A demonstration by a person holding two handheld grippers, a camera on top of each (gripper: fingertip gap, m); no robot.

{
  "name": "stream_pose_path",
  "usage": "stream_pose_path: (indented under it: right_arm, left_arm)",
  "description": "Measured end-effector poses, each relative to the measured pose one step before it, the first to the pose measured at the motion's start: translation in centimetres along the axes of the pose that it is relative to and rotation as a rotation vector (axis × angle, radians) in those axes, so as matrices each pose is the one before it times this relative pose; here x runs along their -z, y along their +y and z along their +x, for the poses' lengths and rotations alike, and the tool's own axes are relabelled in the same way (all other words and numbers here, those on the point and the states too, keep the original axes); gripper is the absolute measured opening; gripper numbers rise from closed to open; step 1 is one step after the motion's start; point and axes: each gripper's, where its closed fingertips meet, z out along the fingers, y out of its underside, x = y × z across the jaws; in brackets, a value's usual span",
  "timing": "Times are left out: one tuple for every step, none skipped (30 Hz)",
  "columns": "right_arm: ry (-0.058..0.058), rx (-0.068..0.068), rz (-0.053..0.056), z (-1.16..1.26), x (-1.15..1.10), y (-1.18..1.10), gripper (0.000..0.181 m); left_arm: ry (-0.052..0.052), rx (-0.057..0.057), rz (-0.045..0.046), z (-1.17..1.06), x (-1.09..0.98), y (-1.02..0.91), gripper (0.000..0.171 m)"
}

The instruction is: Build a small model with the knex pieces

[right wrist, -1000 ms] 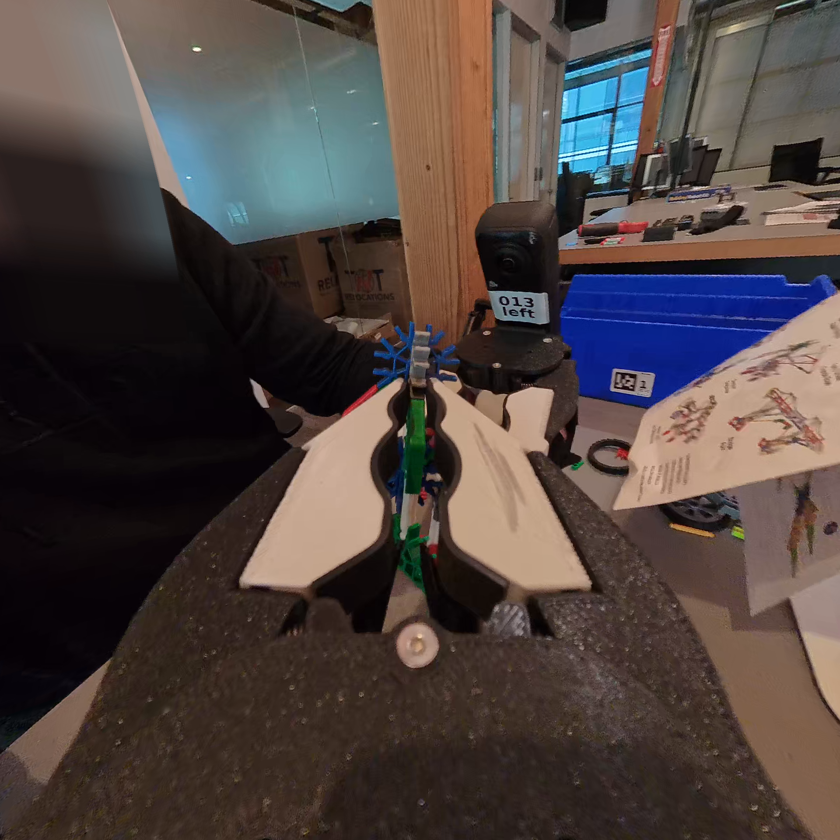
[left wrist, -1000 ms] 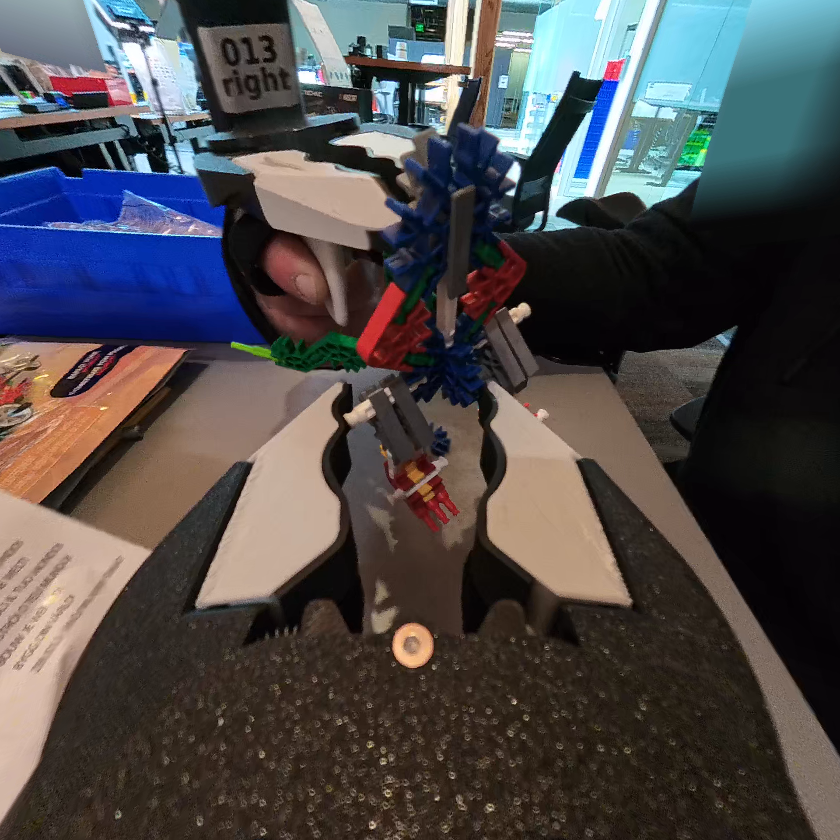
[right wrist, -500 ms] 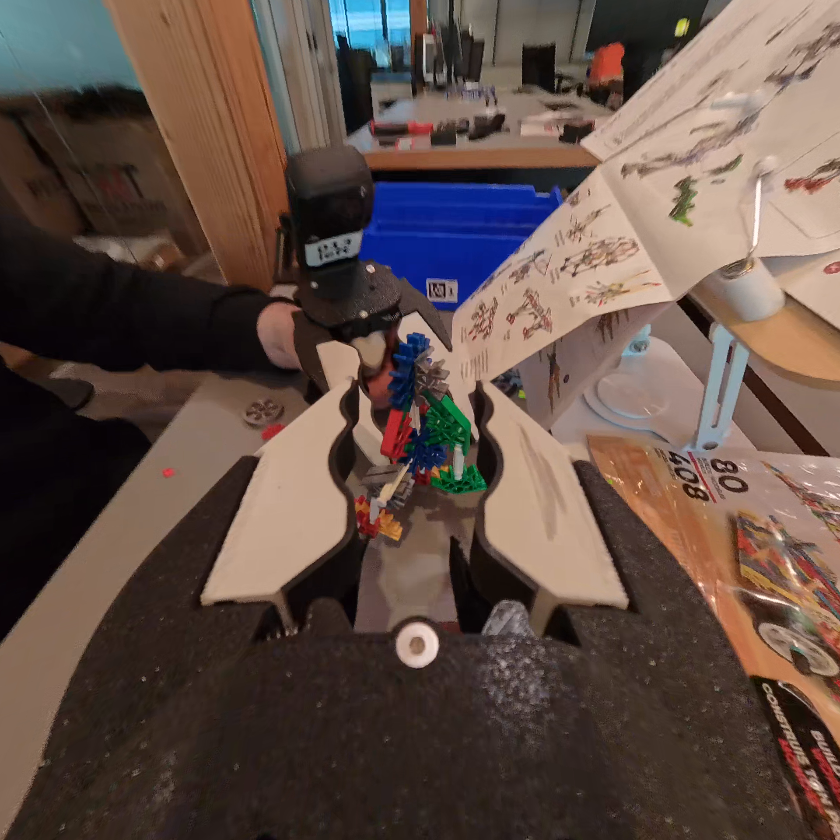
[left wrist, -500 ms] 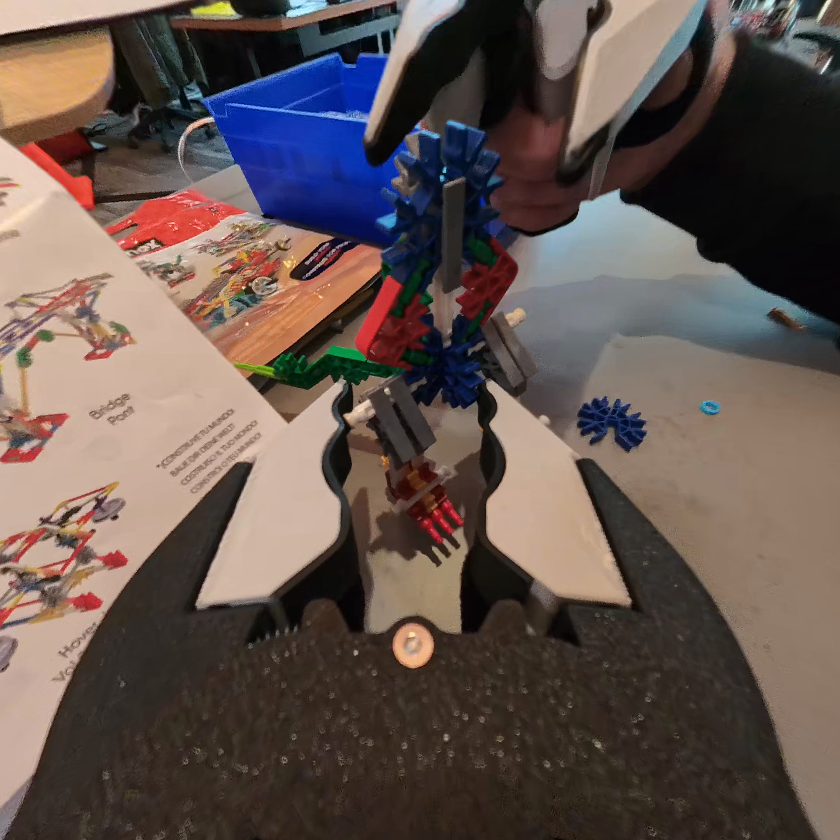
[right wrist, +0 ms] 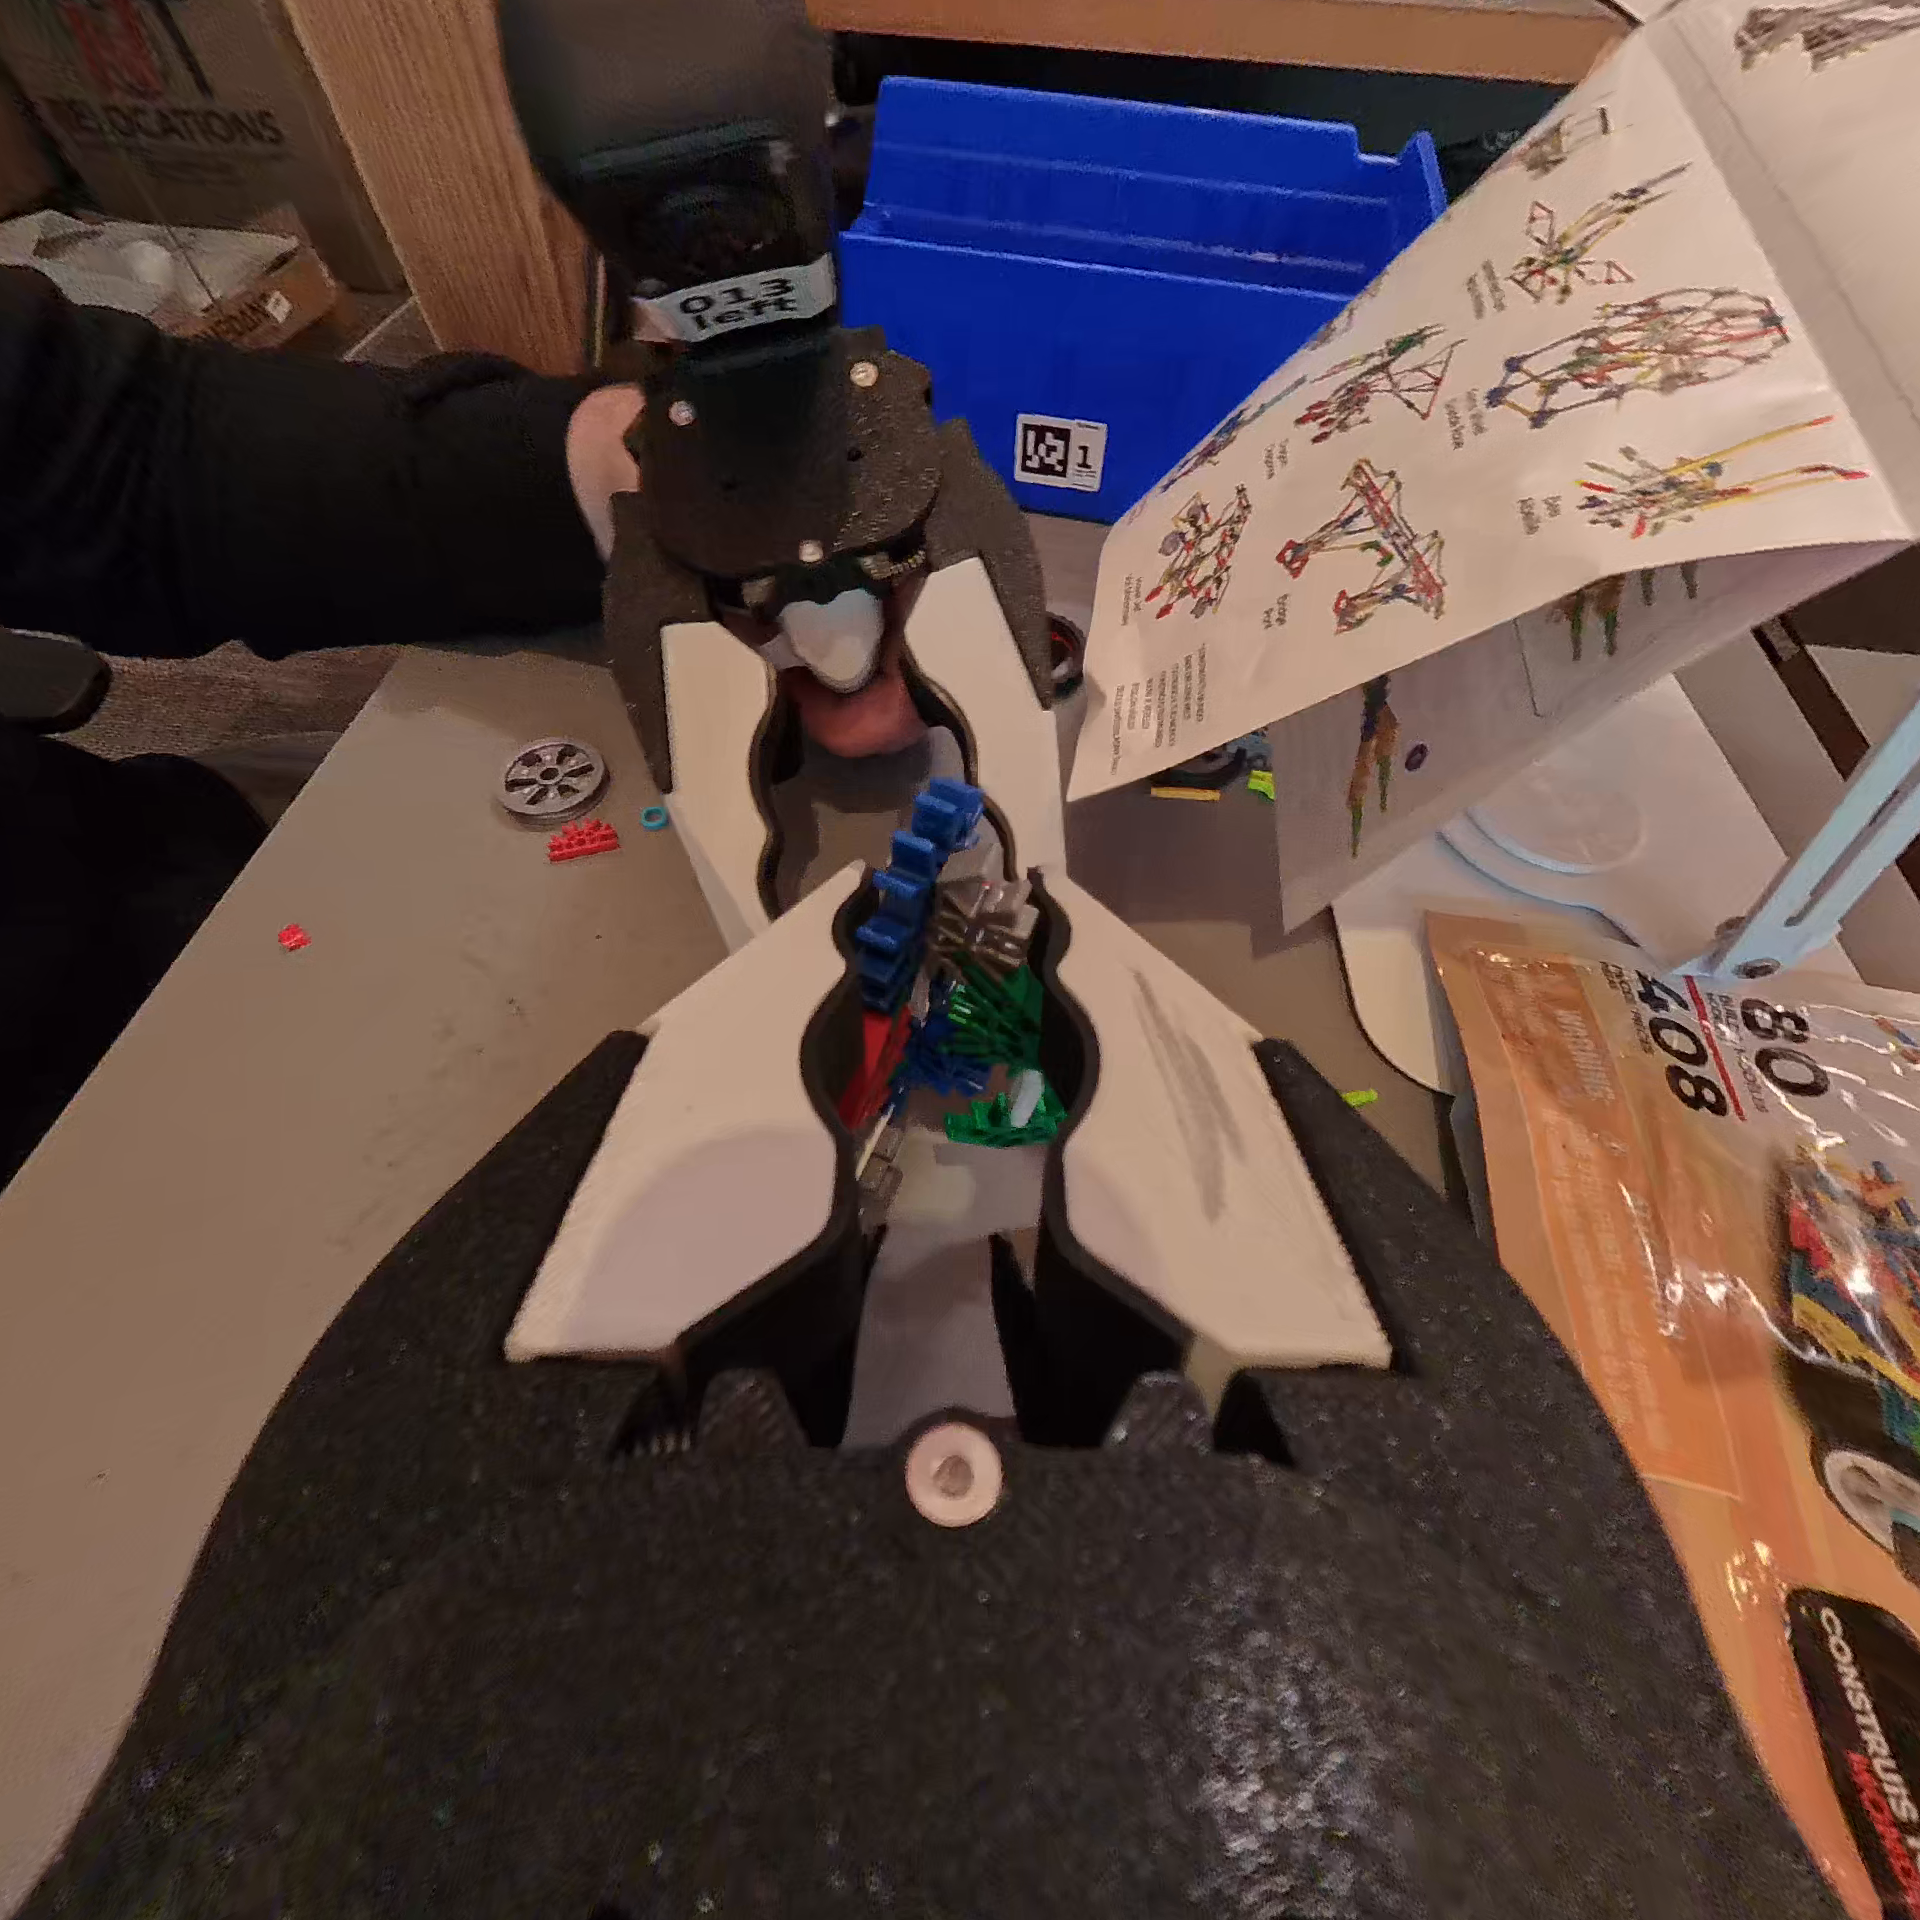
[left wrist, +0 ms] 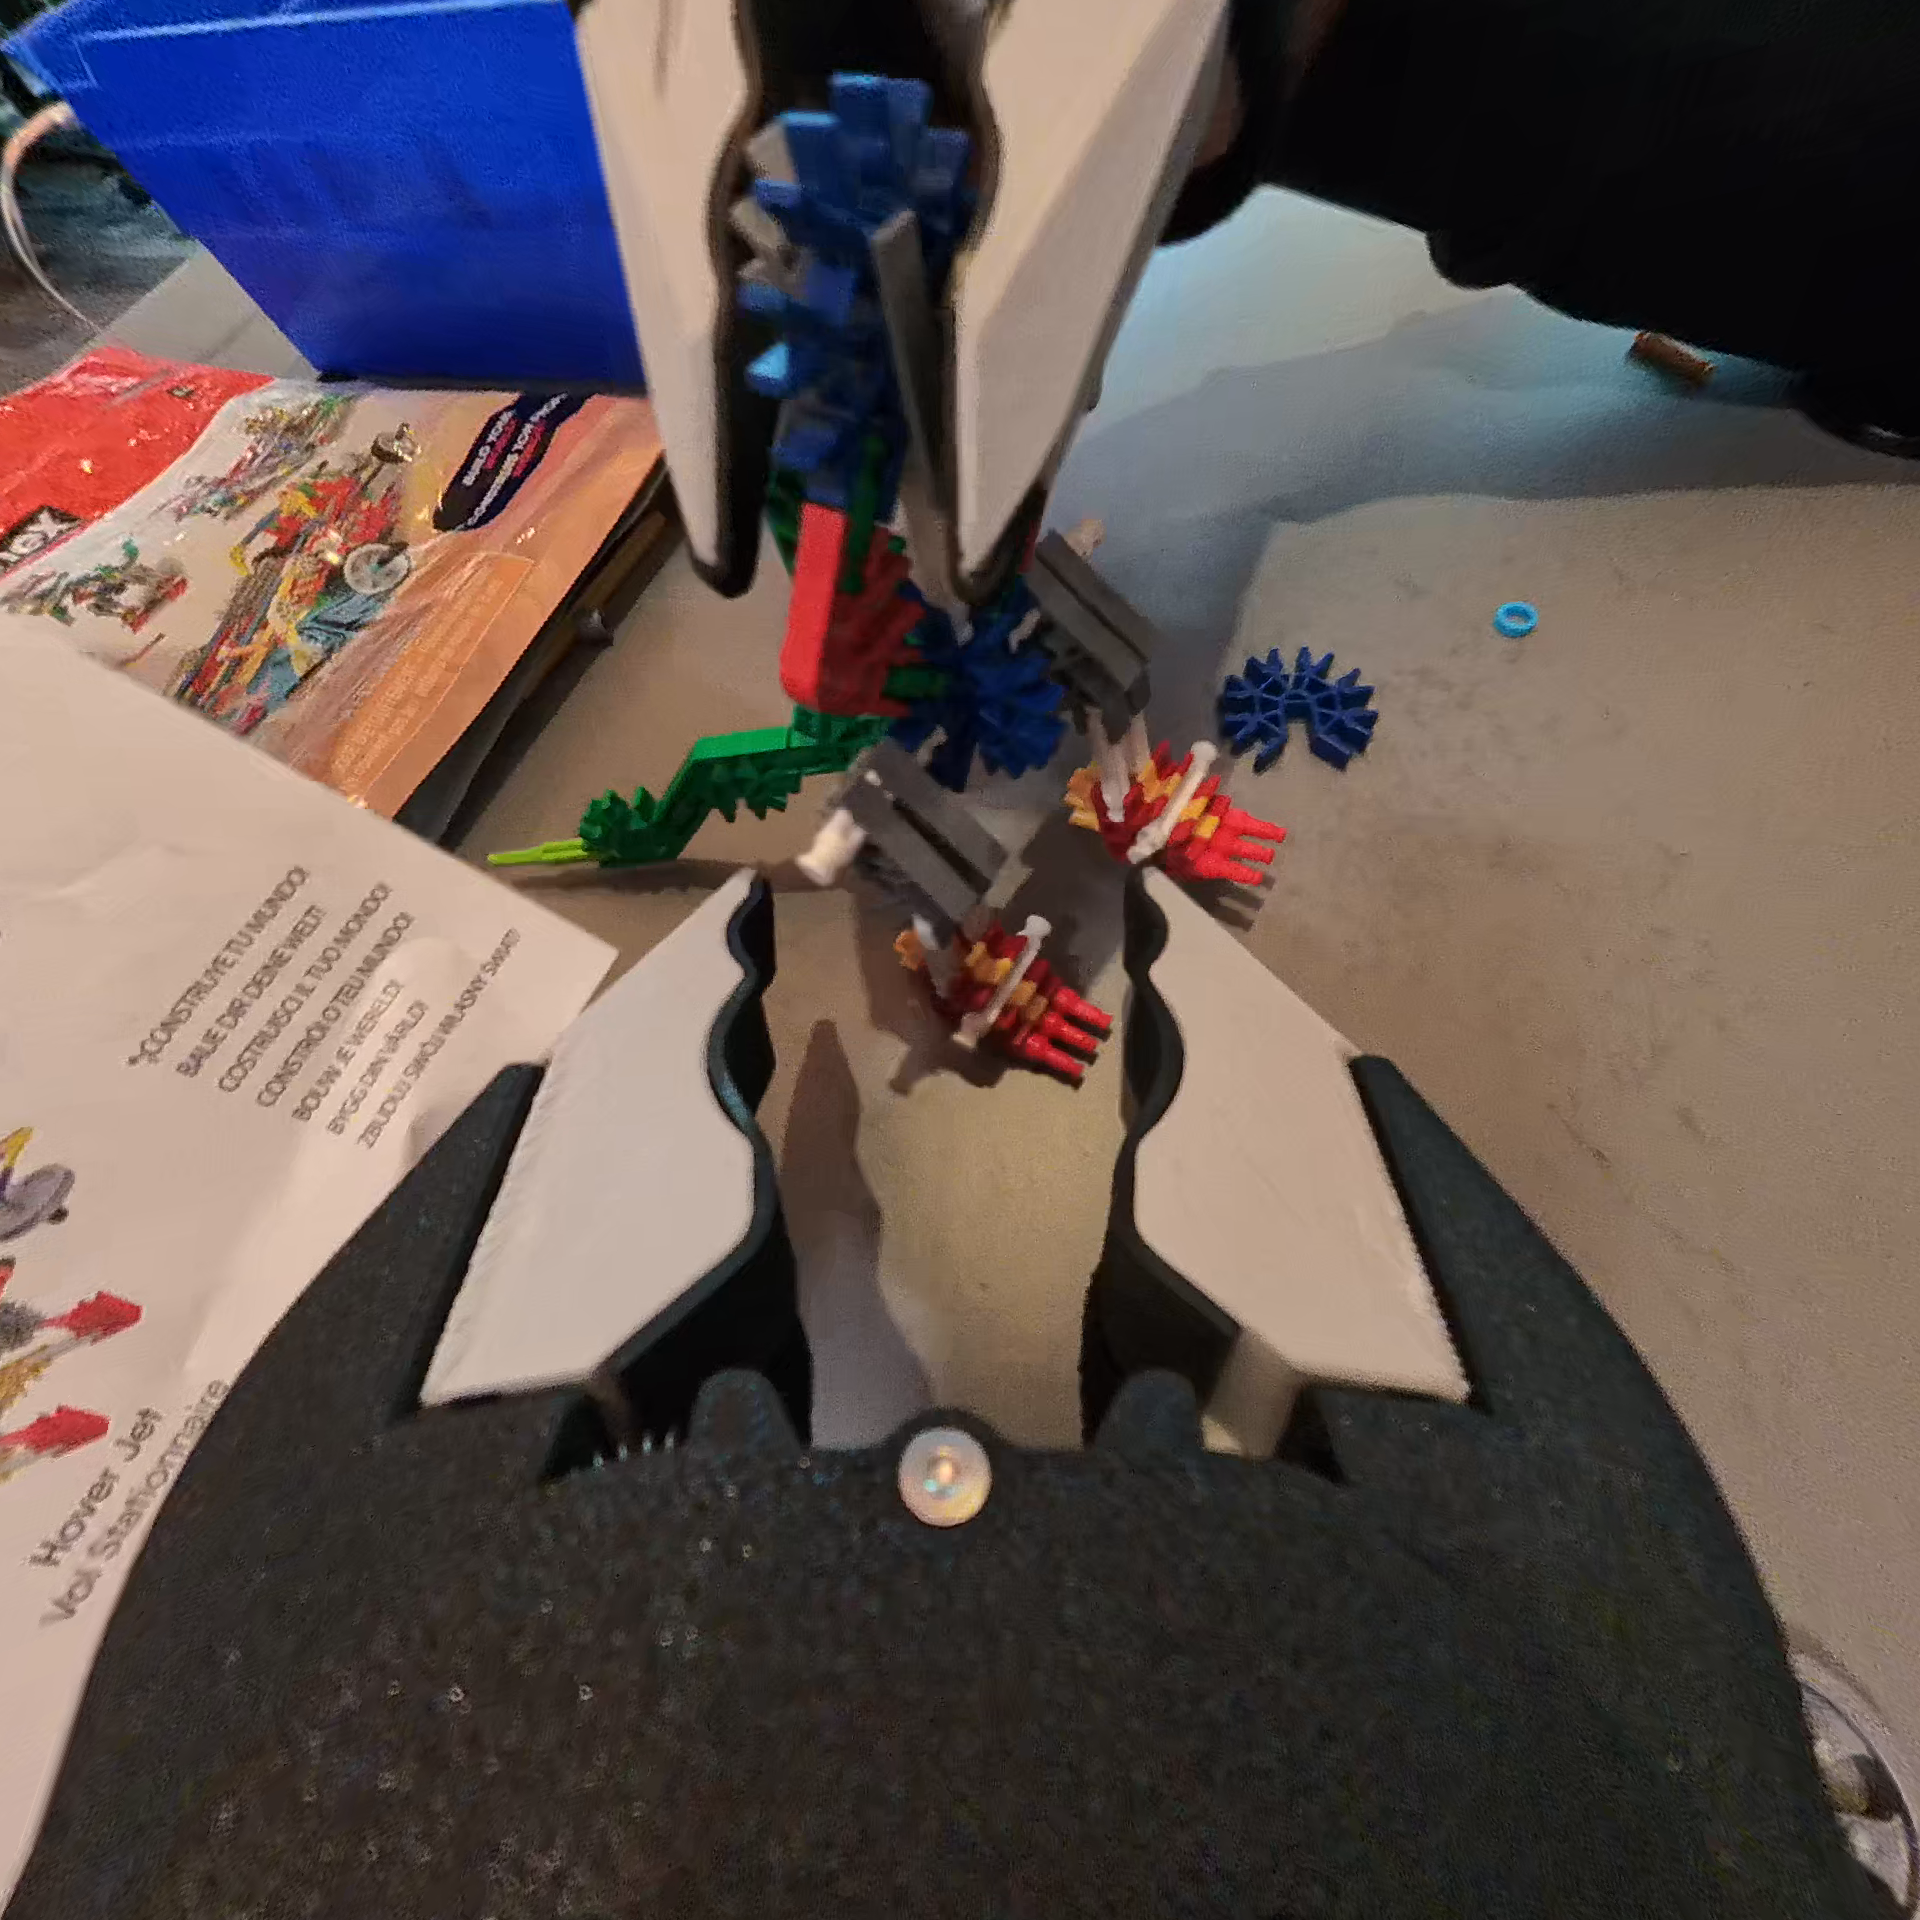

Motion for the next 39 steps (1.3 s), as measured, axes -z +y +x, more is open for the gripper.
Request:
stream_pose_path:
  right_arm:
    - [-0.0078,0.0123,0.0042,-0.252,-0.098,-0.131,0.027]
    - [-0.0083,0.0095,0.0069,-0.247,-0.140,-0.224,0.027]
    - [-0.0057,0.0120,0.0104,-0.206,-0.185,-0.273,0.027]
    - [-0.0035,0.0179,0.0110,-0.219,-0.205,-0.273,0.026]
    - [0.0006,0.0220,0.0086,-0.171,-0.188,-0.246,0.026]
    - [0.0049,0.0130,0.0036,-0.057,-0.157,-0.171,0.026]
    - [0.0144,0.0006,-0.0062,0.189,-0.081,0.001,0.026]
    - [0.0211,-0.0027,-0.0160,0.353,0.034,0.176,0.027]
    - [0.0256,-0.0043,-0.0213,0.448,0.178,0.311,0.031]
    - [0.0230,-0.0117,-0.0216,0.489,0.297,0.355,0.044]
    - [0.0076,-0.0225,-0.0175,0.349,0.416,0.336,0.055]
    - [-0.0019,-0.0274,-0.0176,0.237,0.527,0.393,0.059]
    - [-0.0021,-0.0208,-0.0185,0.205,0.557,0.486,0.060]
    - [0.0015,-0.0180,-0.0171,0.224,0.519,0.599,0.061]
    - [-0.0097,-0.0246,-0.0273,0.057,0.386,0.866,0.062]
    - [-0.0203,-0.0208,-0.0465,-0.129,0.137,1.196,0.062]
    - [-0.0034,-0.0014,-0.0489,0.008,-0.118,1.138,0.061]
    - [-0.0066,0.0057,-0.0375,-0.144,-0.357,0.827,0.061]
    - [-0.0263,0.0059,-0.0278,-0.486,-0.564,0.495,0.060]
    - [-0.0185,0.0150,-0.0213,-0.402,-0.736,0.250,0.056]
    - [-0.0100,0.0197,-0.0284,-0.290,-0.873,0.311,0.053]
    - [-0.0086,0.0223,-0.0420,-0.258,-0.886,0.519,0.051]
    - [0.0123,0.0297,-0.0417,0.085,-0.744,0.509,0.041]
    - [0.0152,0.0248,-0.0195,0.142,-0.497,0.167,0.031]
    - [-0.0011,0.0175,0.0000,-0.117,-0.202,-0.142,0.029]
    - [0.0127,0.0254,-0.0021,0.053,0.011,-0.056,0.029]
    - [0.0175,0.0230,-0.0035,0.145,0.070,0.026,0.028]
    - [0.0081,0.0158,-0.0021,0.024,0.072,0.057,0.028]
    - [0.0038,0.0093,-0.0027,-0.013,0.095,0.083,0.028]
    - [-0.0024,0.0026,-0.0030,-0.085,0.095,0.082,0.028]
    - [-0.0072,0.0033,-0.0011,-0.165,0.057,0.053,0.028]
    - [-0.0133,0.0041,-0.0008,-0.285,0.066,0.038,0.028]
    - [-0.0204,-0.0008,-0.0006,-0.407,0.067,0.056,0.028]
    - [-0.0186,-0.0052,0.0021,-0.346,0.030,0.026,0.028]
    - [-0.0136,-0.0041,0.0056,-0.236,-0.006,0.003,0.028]
    - [-0.0145,0.0000,0.0070,-0.284,-0.017,-0.026,0.028]
    - [-0.0166,0.0016,0.0061,-0.322,-0.047,-0.058,0.027]
    - [-0.0100,0.0026,0.0039,-0.234,-0.078,-0.094,0.027]
    - [-0.0080,0.0022,0.0016,-0.161,-0.076,-0.087,0.027]
  left_arm:
    - [0.0101,-0.0045,0.00893,0.104,0.074,-0.076,0.063]
    - [0.0068,-0.0164,0.00136,0.174,-0.017,0.042,0.059]
    - [-0.0018,-0.0164,-0.01520,0.079,-0.129,0.315,0.052]
    - [0.0007,-0.0183,-0.02622,0.117,-0.178,0.472,0.043]
    - [-0.0032,-0.0211,-0.02164,0.078,-0.185,0.395,0.035]
    - [-0.0092,-0.0107,-0.01128,-0.069,-0.141,0.231,0.029]
    - [0.0006,0.0089,0.00336,-0.046,-0.057,0.021,0.026]
    - [0.0072,0.0173,0.00533,-0.046,0.002,0.002,0.026]
    - [-0.0019,0.0096,0.00390,-0.156,0.013,0.016,0.023]
    - [-0.0097,0.0050,0.00890,-0.226,0.043,-0.101,0.018]
    - [-0.0150,0.0133,-0.00623,-0.320,0.014,0.097,0.017]
    - [-0.0071,0.0102,-0.00302,-0.208,0.026,0.058,0.016]
    - [-0.0079,0.0060,-0.00319,-0.199,0.034,0.054,0.016]
    - [-0.0087,0.0009,-0.00042,-0.172,0.006,0.031,0.016]
    - [0.0009,0.0016,0.00038,-0.005,-0.003,0.000,0.016]
    - [-0.0005,-0.0002,0.00015,-0.003,-0.012,-0.023,0.016]
    - [-0.0016,-0.0008,0.00003,0.000,-0.030,-0.014,0.016]
    - [0.0017,0.0015,0.00042,0.014,-0.048,-0.008,0.016]
    - [0.0010,0.0041,-0.00113,-0.020,-0.026,0.005,0.016]
    - [-0.0003,0.0054,-0.00131,-0.045,-0.028,0.033,0.017]
    - [0.0017,0.0023,-0.00087,-0.001,-0.025,0.011,0.017]
    - [0.0028,-0.0017,-0.00036,0.037,0.003,0.003,0.017]
    - [0.0043,0.0000,0.00060,0.077,0.016,-0.023,0.017]
    - [0.0020,-0.0005,0.00251,0.069,0.008,-0.063,0.016]
    - [-0.0007,-0.0004,-0.00419,0.027,0.007,0.048,0.017]
    - [0.0030,0.0023,0.00125,0.038,0.027,-0.014,0.016]
    - [0.0085,0.0063,0.00066,0.133,0.002,-0.013,0.016]
    - [0.0232,0.0137,-0.00090,0.345,-0.046,-0.017,0.015]
    - [0.0162,0.0081,0.00040,0.278,-0.056,-0.032,0.015]
    - [0.0060,-0.0007,-0.00068,0.160,-0.049,-0.037,0.015]
    - [0.0090,0.0008,-0.00257,0.220,-0.058,-0.015,0.015]
    - [0.0199,-0.0031,-0.00372,0.411,-0.045,0.033,0.015]
    - [0.0207,-0.0131,-0.00387,0.466,-0.016,0.046,0.015]
    - [0.0082,-0.0100,-0.00104,0.264,0.015,-0.013,0.016]
    - [0.0079,0.0000,-0.00082,0.192,0.039,-0.010,0.016]
    - [0.0069,-0.0003,0.00066,0.124,0.120,0.016,0.019]
    - [0.0184,-0.0022,0.00491,0.257,0.298,0.007,0.031]
    - [0.0305,-0.0015,0.01259,0.404,0.497,-0.034,0.040]
    - [0.0429,-0.0027,0.02355,0.631,0.652,-0.081,0.039]
